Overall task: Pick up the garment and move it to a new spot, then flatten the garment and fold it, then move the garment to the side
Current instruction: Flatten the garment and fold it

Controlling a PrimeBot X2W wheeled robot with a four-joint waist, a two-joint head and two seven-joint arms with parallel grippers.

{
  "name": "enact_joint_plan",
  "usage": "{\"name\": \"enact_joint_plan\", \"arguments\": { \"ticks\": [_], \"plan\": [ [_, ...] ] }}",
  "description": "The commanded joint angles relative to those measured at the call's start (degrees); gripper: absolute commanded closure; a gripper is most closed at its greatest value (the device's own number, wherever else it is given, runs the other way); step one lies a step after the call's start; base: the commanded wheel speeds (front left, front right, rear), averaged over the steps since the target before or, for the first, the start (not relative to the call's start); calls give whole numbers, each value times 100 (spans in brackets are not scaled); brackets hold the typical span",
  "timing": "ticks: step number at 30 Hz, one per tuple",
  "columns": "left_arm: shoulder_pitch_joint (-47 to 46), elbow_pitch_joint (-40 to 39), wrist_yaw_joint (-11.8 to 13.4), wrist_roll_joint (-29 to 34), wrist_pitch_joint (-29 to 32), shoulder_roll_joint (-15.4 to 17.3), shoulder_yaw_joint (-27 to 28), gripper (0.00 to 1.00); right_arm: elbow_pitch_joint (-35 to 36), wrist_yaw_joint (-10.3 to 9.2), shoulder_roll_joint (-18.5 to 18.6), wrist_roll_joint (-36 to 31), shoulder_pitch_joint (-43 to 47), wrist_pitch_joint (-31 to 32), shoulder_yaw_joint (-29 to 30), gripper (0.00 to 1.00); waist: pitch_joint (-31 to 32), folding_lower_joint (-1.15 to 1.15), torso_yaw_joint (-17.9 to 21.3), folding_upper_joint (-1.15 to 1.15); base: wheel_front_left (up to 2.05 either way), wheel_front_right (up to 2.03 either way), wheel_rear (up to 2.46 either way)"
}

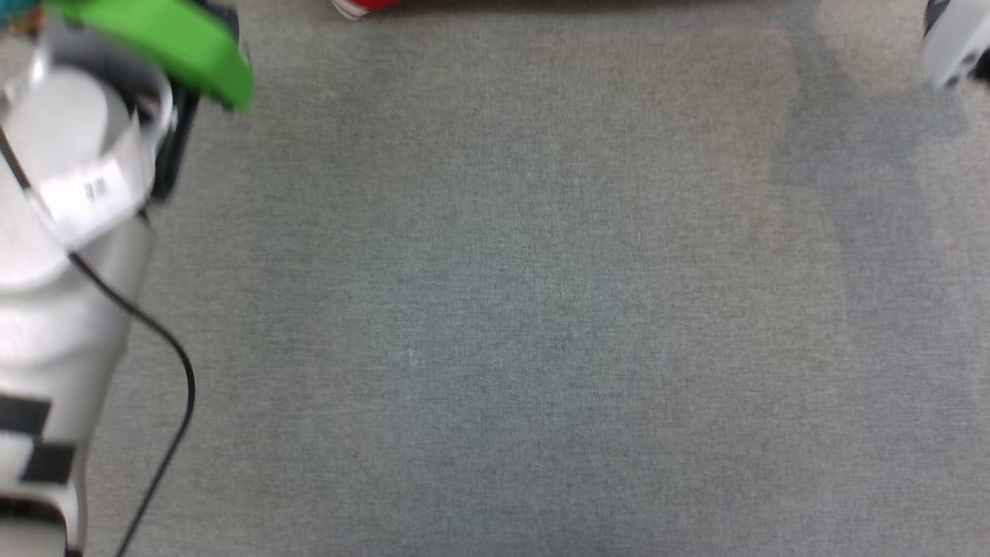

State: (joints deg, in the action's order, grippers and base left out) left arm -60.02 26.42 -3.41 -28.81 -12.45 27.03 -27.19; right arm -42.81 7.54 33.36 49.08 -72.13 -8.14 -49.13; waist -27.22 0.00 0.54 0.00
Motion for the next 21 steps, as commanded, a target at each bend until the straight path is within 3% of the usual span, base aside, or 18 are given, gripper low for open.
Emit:
{"name": "enact_joint_plan", "arguments": {
  "ticks": [1,10,21],
  "plan": [
    [435,-139,89,-144,-56,82,58,100,92,-5,43,117,316,-50,-100,100,401,0,-81,0,0,0,0],
    [2990,-1158,567,-553,-100,324,58,100,560,-5,344,620,1860,-173,-539,100,1135,0,-117,0,0,0,0],
    [5258,-1784,1006,-995,-34,204,-254,100,1059,-5,896,1001,3572,-192,-748,100,1943,0,-243,0,0,0,0]
  ]
}}
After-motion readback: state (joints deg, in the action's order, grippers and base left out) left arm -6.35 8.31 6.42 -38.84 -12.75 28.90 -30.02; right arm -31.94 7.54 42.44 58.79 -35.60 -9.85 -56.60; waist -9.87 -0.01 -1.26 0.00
